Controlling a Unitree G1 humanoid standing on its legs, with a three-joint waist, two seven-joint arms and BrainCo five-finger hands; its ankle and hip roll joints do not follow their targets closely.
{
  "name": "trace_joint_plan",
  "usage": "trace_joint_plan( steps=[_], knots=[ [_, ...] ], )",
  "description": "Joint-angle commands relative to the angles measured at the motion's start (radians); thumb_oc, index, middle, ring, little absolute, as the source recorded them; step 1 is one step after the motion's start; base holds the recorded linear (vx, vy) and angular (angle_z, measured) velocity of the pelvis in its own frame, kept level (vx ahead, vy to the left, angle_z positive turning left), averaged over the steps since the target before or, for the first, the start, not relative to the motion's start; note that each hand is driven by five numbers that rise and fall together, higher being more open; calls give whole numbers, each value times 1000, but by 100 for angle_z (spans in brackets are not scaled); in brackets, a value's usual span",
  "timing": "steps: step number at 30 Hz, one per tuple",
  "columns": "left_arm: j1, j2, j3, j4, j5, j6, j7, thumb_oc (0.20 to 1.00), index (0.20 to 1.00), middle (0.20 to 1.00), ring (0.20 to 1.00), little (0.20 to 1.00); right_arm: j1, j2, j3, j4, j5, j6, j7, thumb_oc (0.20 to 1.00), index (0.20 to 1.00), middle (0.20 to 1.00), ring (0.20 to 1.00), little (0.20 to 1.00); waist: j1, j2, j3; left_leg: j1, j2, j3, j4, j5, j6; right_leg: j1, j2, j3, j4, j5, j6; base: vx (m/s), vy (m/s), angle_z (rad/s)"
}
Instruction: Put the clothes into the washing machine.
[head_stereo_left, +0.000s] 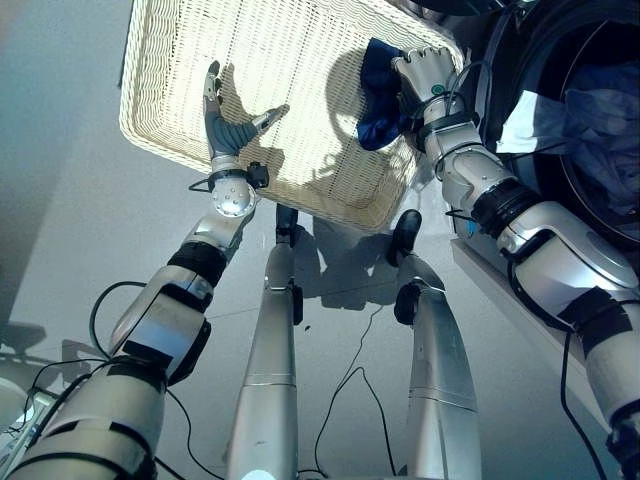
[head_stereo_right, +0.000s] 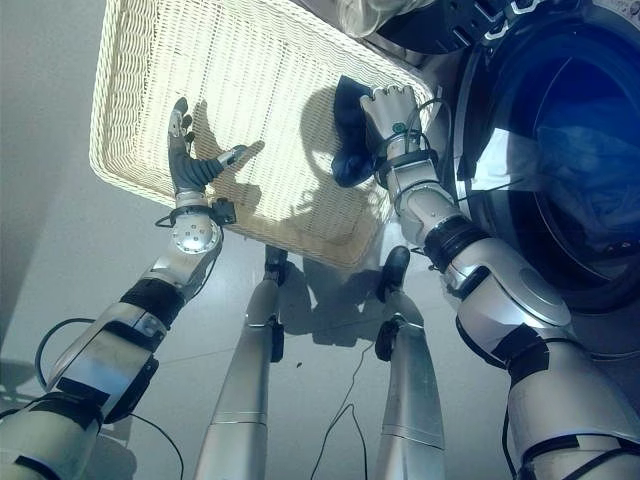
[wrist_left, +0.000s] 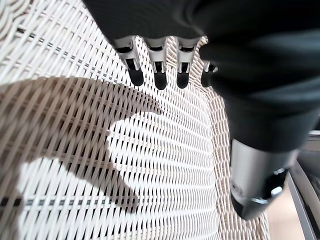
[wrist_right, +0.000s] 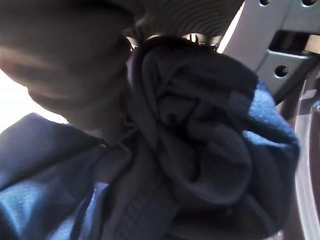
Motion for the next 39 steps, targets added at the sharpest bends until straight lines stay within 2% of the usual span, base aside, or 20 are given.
trace_joint_plan(
  steps=[1, 2, 4, 5, 6, 7, 9, 12, 15, 18, 25, 29, 36, 39],
  knots=[
    [-5, -25, 54, -22, -7, -57, 23, 1000, 1000, 1000, 1000, 1000, 97, -28, -30, 15, 365, -36, -34, 200, 200, 200, 200, 200, -31, 70, -23, -56, -81, 33, 105, -71, 77, 14, 48, -51, -110, 110, 65, 0, 0, 0],
    [-4, -24, 55, -23, -8, -57, 22, 1000, 1000, 1000, 1000, 1000, 103, -27, -43, 7, 385, -34, -37, 200, 200, 200, 200, 200, -31, 70, -23, -56, -81, 34, 104, -70, 76, 13, 49, -51, -107, 108, 64, 0, 0, 0],
    [6, -20, 66, -27, -7, -59, 18, 1000, 1000, 1000, 1000, 1000, 141, -19, -118, -30, 524, -67, -67, 200, 200, 200, 200, 200, -34, 69, -23, -55, -82, 34, 107, -73, 75, 13, 50, -47, -106, 107, 64, 0, 0, 0],
    [17, -18, 74, -35, -3, -58, 18, 1000, 1000, 1000, 1000, 1000, 169, -21, -161, -69, 635, -116, -76, 200, 200, 200, 200, 200, -37, 68, -23, -57, -82, 34, 109, -75, 76, 11, 50, -46, -103, 105, 64, 0, 0, 0],
    [25, -14, 81, -43, -1, -56, 18, 1000, 1000, 1000, 1000, 1000, 190, -20, -194, -99, 685, -138, -58, 200, 200, 200, 200, 200, -39, 66, -23, -58, -81, 34, 111, -77, 75, 8, 50, -45, -99, 103, 63, 12, 34, 0],
    [37, -8, 91, -59, 6, -48, 20, 1000, 1000, 1000, 1000, 1000, 233, -17, -254, -164, 837, -212, -51, 200, 200, 200, 200, 200, -45, 62, -23, -59, -79, 36, 111, -78, 74, 4, 51, -42, -96, 102, 63, 7, 30, 0],
    [42, -5, 95, -65, 7, -45, 20, 1000, 1000, 1000, 1000, 1000, 254, -14, -283, -195, 901, -248, -48, 200, 200, 200, 200, 200, -47, 60, -23, -57, -78, 37, 109, -79, 73, 3, 51, -41, -95, 101, 62, 0, 0, 0],
    [60, 6, 114, -79, 9, -36, 22, 1000, 1000, 1000, 1000, 1000, 334, -2, -396, -290, 1069, -372, -12, 200, 200, 200, 200, 200, -61, 50, -23, -53, -72, 40, 110, -85, 70, 2, 53, -36, -94, 99, 65, -5, 31, -1],
    [74, 10, 123, -95, 22, -17, 36, 1000, 1000, 1000, 1000, 1000, 391, -7, -479, -377, 1124, -456, 10, 200, 200, 200, 200, 200, -76, 41, -23, -48, -63, 45, 109, -88, 68, 2, 54, -30, -90, 99, 68, -5, 23, -2],
    [76, 16, 126, -95, 19, -13, 39, 1000, 1000, 1000, 1000, 1000, 405, -19, -515, -411, 1122, -501, 4, 200, 200, 200, 200, 200, -83, 38, -23, -45, -59, 46, 107, -90, 66, 2, 54, -25, -89, 99, 71, -6, 21, -4],
    [107, 39, 135, -100, 15, -29, 47, 1000, 1000, 1000, 1000, 1000, 439, -58, -657, -502, 1126, -647, -99, 200, 200, 200, 200, 200, -96, 33, -23, -34, -52, 44, 101, -103, 62, 9, 57, -16, -90, 94, 78, -4, 7, -3],
    [120, 51, 148, -91, 5, -49, 43, 1000, 1000, 1000, 1000, 1000, 446, -63, -743, -510, 1206, -741, -163, 200, 200, 200, 200, 200, -104, 31, -23, -27, -46, 45, 99, -113, 57, 16, 60, -10, -98, 93, 83, -3, 8, -1],
    [100, 72, 140, -49, -31, -76, 23, 1000, 1000, 1000, 1000, 1000, 420, -88, -828, -362, 1416, -869, -247, 200, 200, 200, 200, 200, -109, 29, -23, -14, -39, 49, 85, -121, 53, 34, 62, -7, -126, 97, 87, -7, 13, -8],
    [86, 79, 133, -34, -42, -85, 17, 1000, 1000, 1000, 1000, 1000, 397, -105, -838, -272, 1496, -878, -244, 200, 200, 200, 200, 200, -109, 30, -23, -24, -38, 49, 83, -112, 51, 27, 61, -8, -133, 109, 86, -9, -6, -5]
  ],
)
